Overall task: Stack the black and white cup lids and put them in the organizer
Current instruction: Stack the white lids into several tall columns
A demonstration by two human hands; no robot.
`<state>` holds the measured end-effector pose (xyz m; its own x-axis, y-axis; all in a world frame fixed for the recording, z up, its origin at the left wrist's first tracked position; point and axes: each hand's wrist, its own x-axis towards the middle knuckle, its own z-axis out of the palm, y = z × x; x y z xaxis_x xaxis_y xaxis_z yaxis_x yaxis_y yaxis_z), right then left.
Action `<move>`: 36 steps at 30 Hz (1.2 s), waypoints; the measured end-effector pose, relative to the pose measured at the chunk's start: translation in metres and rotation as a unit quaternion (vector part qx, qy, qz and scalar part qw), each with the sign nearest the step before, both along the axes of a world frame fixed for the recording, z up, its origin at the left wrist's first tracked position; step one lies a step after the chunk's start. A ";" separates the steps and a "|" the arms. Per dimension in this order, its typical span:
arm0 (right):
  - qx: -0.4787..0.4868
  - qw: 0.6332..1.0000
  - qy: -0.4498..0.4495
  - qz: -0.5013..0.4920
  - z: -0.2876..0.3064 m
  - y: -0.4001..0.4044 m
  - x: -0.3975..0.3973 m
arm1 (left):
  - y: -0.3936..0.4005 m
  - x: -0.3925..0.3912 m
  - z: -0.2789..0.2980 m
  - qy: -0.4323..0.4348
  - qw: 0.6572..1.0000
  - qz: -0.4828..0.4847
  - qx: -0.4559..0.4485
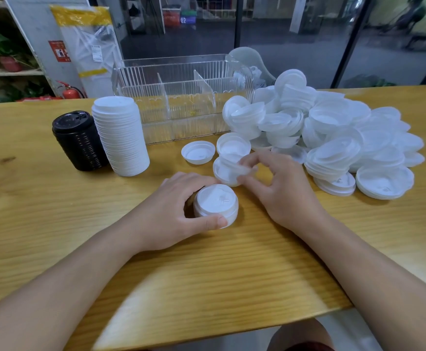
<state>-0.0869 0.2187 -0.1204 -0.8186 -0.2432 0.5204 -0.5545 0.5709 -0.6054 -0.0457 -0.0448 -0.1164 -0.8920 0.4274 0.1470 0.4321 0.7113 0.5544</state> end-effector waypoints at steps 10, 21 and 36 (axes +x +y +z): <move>-0.186 0.969 -0.154 -0.060 0.005 -0.002 -0.002 | 0.001 0.001 0.001 0.001 1.000 -0.001 0.000; -0.014 0.991 -0.127 -0.043 -0.001 -0.003 0.000 | 0.000 0.002 0.002 0.003 1.000 -0.014 -0.005; 0.002 0.985 -0.133 0.110 0.014 -0.007 0.025 | -0.001 0.000 0.002 -0.040 0.997 0.035 0.057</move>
<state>-0.0623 0.2118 -0.1069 -0.8530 -0.4316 0.2936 -0.4872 0.4564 -0.7445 -0.0454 -0.0460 -0.1146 -0.9299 0.3484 0.1180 0.3346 0.6679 0.6648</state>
